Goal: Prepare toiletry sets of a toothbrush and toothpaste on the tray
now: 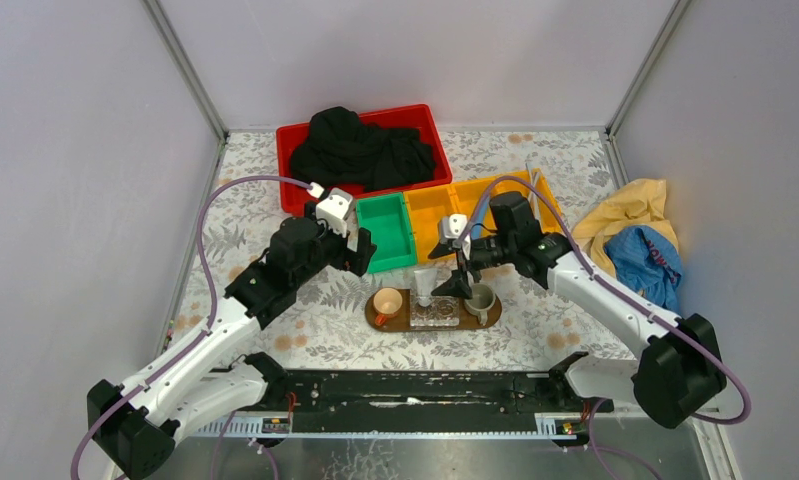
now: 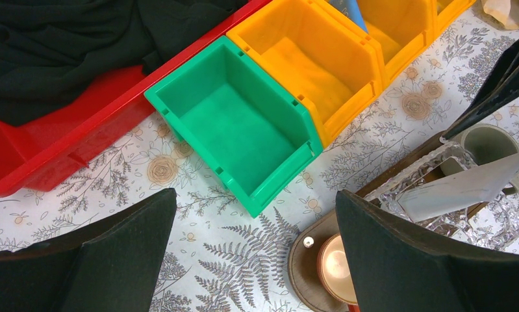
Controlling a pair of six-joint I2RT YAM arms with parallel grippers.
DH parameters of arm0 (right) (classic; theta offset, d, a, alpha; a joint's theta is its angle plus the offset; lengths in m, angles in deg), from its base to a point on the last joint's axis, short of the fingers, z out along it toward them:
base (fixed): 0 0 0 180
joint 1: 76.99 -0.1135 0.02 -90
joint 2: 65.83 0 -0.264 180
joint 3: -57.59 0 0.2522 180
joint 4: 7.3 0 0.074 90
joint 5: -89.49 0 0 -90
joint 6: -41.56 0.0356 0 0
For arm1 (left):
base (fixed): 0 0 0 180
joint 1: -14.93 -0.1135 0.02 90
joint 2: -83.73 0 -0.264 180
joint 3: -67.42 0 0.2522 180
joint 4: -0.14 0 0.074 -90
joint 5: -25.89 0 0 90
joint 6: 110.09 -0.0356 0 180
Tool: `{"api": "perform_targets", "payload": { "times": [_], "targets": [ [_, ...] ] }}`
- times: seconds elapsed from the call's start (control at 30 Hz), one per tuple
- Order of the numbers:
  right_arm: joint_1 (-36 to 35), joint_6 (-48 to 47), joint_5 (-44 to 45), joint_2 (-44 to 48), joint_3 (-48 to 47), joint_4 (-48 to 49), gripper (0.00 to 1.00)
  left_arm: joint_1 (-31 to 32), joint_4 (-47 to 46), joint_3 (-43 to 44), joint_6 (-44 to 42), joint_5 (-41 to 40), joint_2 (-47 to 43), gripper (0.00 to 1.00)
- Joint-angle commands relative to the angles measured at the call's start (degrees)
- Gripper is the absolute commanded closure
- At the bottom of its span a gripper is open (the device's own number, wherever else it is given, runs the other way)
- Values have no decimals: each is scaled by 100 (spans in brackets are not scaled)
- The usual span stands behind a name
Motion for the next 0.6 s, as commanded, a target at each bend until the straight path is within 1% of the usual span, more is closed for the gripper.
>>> {"api": "perform_targets", "payload": {
  "times": [0.0,0.03,0.1,0.2,0.27,0.37,0.47,0.53,0.57],
  "targets": [
    [100,117,115,348,-290,-301,13,-49,-208,-17,-93,-69,-30,0],
    [189,102,81,418,-315,-401,11,-52,-212,-14,-90,-69,-31,0],
    [503,31,-251,525,-392,-627,10,-49,-212,-18,-92,-69,-46,0],
    [1197,60,-894,722,-528,-871,10,-52,-208,-14,-92,-77,-61,0],
    [1731,424,-1023,841,-615,-835,8,-56,-212,-18,-86,-82,-70,0],
    [2335,1596,-702,920,-607,-190,7,-55,-212,-14,-83,-81,-70,0],
    [2858,2581,-218,687,-650,304,8,-55,-217,-20,-75,-86,-77,0],
    [2986,3062,277,312,-837,320,9,-48,-228,-23,-77,-82,-82,0],
    [2993,3188,516,86,-975,157,12,-54,-229,-30,-77,-85,-95,0]
  ]
}}
